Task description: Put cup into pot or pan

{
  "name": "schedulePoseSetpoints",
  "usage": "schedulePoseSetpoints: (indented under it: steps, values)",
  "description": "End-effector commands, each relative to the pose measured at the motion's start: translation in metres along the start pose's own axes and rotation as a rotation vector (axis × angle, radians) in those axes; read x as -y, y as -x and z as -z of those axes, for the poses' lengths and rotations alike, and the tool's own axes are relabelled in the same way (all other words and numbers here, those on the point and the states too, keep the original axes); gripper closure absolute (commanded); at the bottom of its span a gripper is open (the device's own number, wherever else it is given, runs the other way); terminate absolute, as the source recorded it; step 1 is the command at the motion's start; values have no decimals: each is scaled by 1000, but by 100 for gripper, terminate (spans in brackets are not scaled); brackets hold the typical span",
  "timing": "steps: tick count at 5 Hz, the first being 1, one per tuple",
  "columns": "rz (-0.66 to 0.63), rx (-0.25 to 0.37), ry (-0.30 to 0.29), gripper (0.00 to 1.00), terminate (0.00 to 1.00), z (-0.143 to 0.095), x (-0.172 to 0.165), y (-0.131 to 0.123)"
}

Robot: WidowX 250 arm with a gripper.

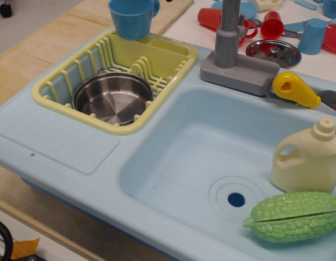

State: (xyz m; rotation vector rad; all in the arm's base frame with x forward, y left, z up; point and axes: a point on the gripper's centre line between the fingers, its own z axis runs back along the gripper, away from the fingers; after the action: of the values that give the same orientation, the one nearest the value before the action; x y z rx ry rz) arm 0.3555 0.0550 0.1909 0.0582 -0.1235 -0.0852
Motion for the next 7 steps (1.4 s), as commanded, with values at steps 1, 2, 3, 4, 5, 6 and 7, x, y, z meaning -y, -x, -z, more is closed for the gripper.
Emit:
schedulePoseSetpoints:
  steps: [1,2,3,4,5,6,7]
  values:
    - [0,0,0,0,0,0,0,0]
    - [-16,8,16,0,0,8,-5,2]
    - [-38,-21,29,0,0,20,-8,1]
    - [-62,-29,42,0,0,29,-8,1]
    - [-97,-23,61,100,0,41,-8,5]
    - [-126,1,66,100,0,43,-6,12]
    - [-158,26,69,100,0,45,-5,22]
